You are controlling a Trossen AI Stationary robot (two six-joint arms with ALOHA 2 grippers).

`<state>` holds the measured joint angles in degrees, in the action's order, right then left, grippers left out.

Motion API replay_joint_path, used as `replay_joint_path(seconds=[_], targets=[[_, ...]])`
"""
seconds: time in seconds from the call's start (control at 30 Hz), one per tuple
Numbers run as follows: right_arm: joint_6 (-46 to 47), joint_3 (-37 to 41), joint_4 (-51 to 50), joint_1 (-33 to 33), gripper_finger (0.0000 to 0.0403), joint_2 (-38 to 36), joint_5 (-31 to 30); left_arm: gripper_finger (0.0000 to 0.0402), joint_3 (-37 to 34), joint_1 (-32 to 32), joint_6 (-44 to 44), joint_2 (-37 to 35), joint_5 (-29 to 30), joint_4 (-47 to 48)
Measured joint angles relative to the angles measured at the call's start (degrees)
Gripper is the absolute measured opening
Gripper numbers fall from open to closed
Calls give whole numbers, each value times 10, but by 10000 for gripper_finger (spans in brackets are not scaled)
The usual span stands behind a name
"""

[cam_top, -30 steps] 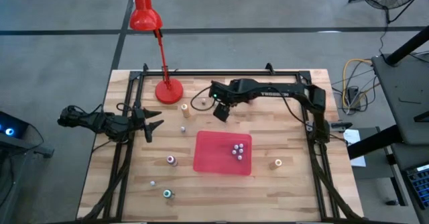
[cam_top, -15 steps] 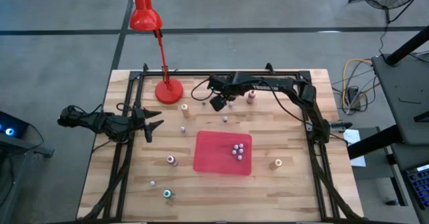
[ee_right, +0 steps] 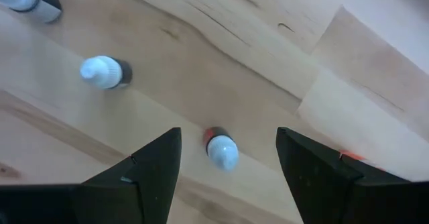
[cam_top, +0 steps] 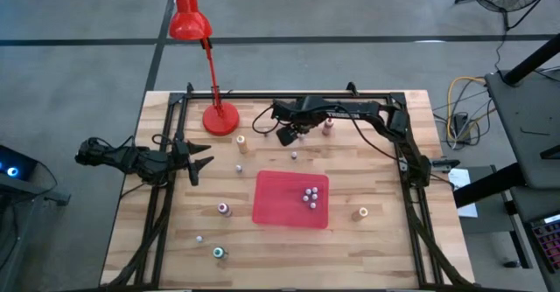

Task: Pick & Place food coloring
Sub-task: Put the small red food coloring bottle in the red bin

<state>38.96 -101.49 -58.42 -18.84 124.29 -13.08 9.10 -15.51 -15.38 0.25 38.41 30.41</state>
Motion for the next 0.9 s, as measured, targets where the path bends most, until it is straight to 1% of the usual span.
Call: replay_joint_path(seconds=[0.27,0.67,0.9], targets=[[-1,12,-1,1,237,1,13,170,0,0,0,0,0,0],[-24,14,3,2,237,21,15,170,0,0,0,0,0,0],[-32,14,5,2,237,21,12,170,0,0,0,0,0,0]])
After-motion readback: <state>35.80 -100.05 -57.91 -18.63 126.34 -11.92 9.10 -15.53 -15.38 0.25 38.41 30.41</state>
